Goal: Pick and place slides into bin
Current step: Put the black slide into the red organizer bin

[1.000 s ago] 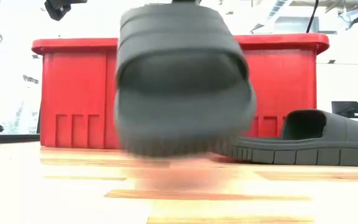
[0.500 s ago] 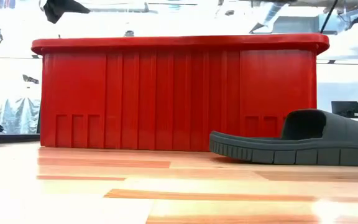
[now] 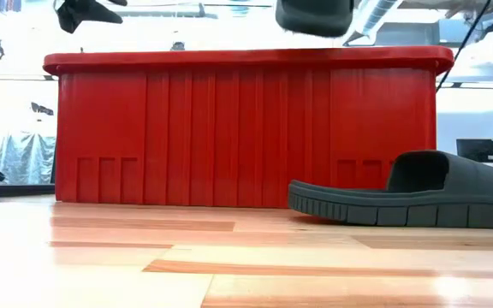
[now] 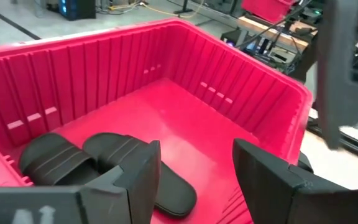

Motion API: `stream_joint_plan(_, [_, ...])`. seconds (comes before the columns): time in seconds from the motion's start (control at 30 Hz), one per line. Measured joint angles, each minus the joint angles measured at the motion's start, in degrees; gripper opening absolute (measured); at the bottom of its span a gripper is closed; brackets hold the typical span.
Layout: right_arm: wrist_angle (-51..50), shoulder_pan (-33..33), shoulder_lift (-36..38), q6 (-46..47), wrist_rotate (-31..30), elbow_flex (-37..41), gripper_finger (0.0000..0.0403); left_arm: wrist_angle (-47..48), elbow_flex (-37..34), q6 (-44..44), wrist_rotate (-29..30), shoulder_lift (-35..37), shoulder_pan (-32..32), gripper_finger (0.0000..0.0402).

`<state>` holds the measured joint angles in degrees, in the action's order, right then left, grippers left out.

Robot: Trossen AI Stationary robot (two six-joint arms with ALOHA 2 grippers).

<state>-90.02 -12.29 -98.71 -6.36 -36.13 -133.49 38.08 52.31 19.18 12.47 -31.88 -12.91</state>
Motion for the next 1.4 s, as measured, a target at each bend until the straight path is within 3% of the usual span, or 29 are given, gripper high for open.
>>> stream_joint_plan(0.27, [0.02,14.56,2.86,-10.55,0.70,-0.02,0.0000,3.45,0.00,-5.00,0.02,-0.02,0.00,0.0190])
stream_joint_plan(0.77, [0.44,39.61,-1.61,-24.35,21.81,0.00,0.0000,2.46,0.00,-6.58,1.41,-0.02,0.02,0.0190])
stream_joint_plan(1.1, [3.03,48.80,-9.68,-27.53,36.00,0.07,0.0000,-0.76,0.00,-6.60,11.28,0.00,0.00,0.0190])
stream_joint_plan(1.23, [2.40,52.10,-11.17,-27.07,36.80,0.00,0.0000,-2.07,0.00,-6.58,15.14,-0.02,0.00,0.0190])
stream_joint_plan(1.4, [1.09,54.91,-13.02,-27.09,40.54,0.00,0.0000,-2.07,0.00,-6.58,15.65,-0.02,0.00,0.0190])
